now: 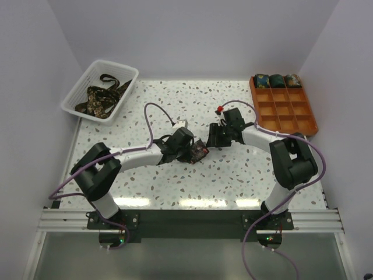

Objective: Roll the ties
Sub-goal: Roll the tie, then place the rolled tie into the container

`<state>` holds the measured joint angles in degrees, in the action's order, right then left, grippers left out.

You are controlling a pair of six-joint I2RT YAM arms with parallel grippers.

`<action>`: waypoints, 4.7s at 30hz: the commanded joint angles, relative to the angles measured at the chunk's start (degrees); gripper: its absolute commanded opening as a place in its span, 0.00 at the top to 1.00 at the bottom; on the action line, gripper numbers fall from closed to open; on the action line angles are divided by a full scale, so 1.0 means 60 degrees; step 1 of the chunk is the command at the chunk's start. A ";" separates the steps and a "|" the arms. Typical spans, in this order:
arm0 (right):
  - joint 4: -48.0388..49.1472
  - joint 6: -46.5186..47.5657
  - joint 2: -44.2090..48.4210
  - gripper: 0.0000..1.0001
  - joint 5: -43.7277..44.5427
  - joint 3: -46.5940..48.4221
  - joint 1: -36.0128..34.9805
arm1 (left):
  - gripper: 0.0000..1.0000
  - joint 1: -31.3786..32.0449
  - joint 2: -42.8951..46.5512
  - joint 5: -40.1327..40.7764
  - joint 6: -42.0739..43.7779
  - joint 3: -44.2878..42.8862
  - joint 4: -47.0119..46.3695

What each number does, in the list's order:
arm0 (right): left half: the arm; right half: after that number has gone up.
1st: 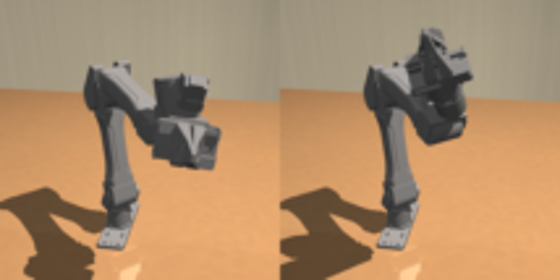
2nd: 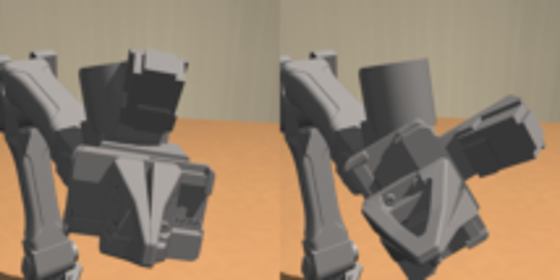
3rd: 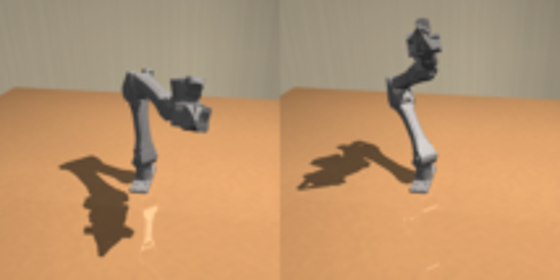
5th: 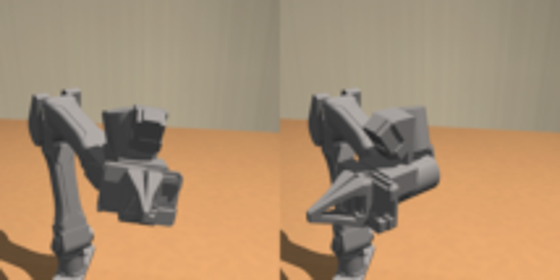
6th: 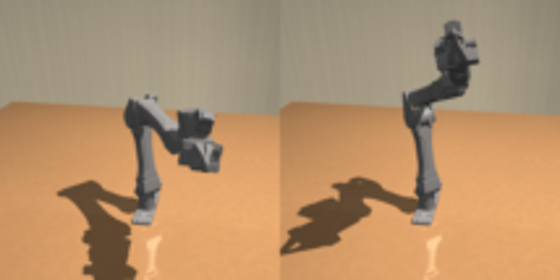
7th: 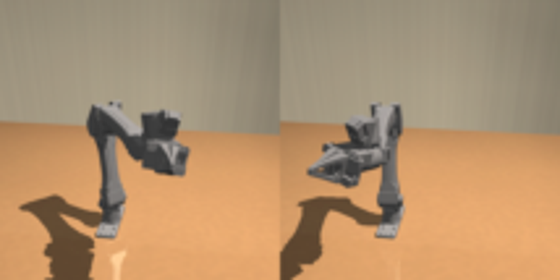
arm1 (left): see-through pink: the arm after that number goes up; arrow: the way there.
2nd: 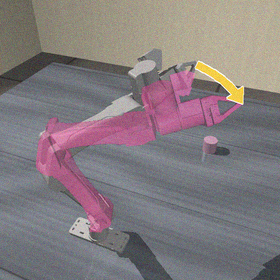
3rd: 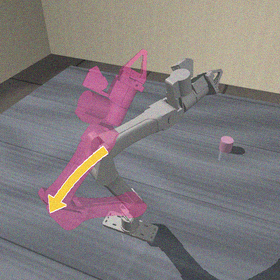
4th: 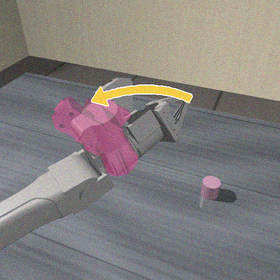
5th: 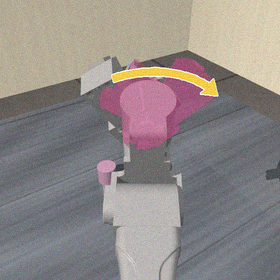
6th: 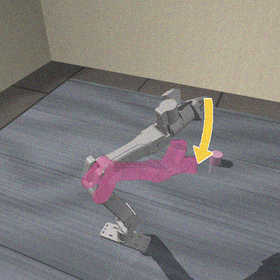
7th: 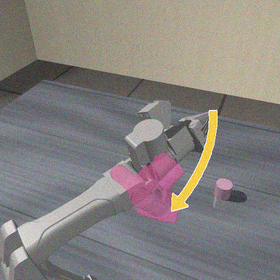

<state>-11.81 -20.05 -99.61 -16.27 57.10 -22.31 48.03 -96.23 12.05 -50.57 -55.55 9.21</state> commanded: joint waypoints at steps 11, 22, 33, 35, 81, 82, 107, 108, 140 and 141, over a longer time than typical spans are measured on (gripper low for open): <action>0.0196 0.0032 0.0049 0.46 -0.1052 0.0400 0.0026 | 0.75 -0.0329 0.0246 0.0100 -0.0259 0.0952 -0.0422; 0.0504 -0.0378 0.0927 0.33 -0.1712 0.0152 0.0026 | 0.75 -0.0578 0.0335 -0.0178 -0.0303 0.1436 -0.0759; 0.1528 -0.0890 0.0958 0.22 -0.2502 -0.0376 -0.0003 | 0.76 -0.0695 0.0334 -0.0339 -0.0391 0.1684 -0.1008; 0.1922 -0.1008 0.0797 0.20 -0.2838 -0.0595 -0.0018 | 0.76 -0.0797 0.0393 -0.0412 -0.0478 0.1787 -0.1154; 0.1003 0.0558 0.0459 0.89 0.1125 -0.0348 -0.2112 | 0.64 -0.1428 0.2312 -0.0837 -0.1255 0.3267 -0.1858; 0.0799 0.0617 0.0489 0.89 0.1362 -0.0303 -0.2214 | 0.63 -0.1442 0.2312 -0.0866 -0.1255 0.3267 -0.1858; 0.0489 -0.0085 0.0519 0.96 0.1087 0.0107 -0.2713 | 0.64 -0.1516 0.0599 -0.1012 -0.0348 0.2491 -0.2897; 0.0591 -0.0129 0.0504 0.96 0.0956 0.0093 -0.2699 | 0.64 -0.1516 0.0511 -0.1056 -0.0303 0.2491 -0.3014; 0.3052 -0.2942 0.0943 1.00 0.1232 -0.1372 -0.1908 | 1.00 -0.1296 -0.0047 -0.1526 -0.0405 0.2637 -0.3103; 0.3082 -0.2942 0.0914 1.00 0.1233 -0.1358 -0.1937 | 1.00 -0.1282 -0.0032 -0.1526 -0.0405 0.2637 -0.3103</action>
<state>3.16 -36.05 -95.83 -11.35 49.21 -33.95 39.57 -94.94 3.20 -53.41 -40.01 -10.94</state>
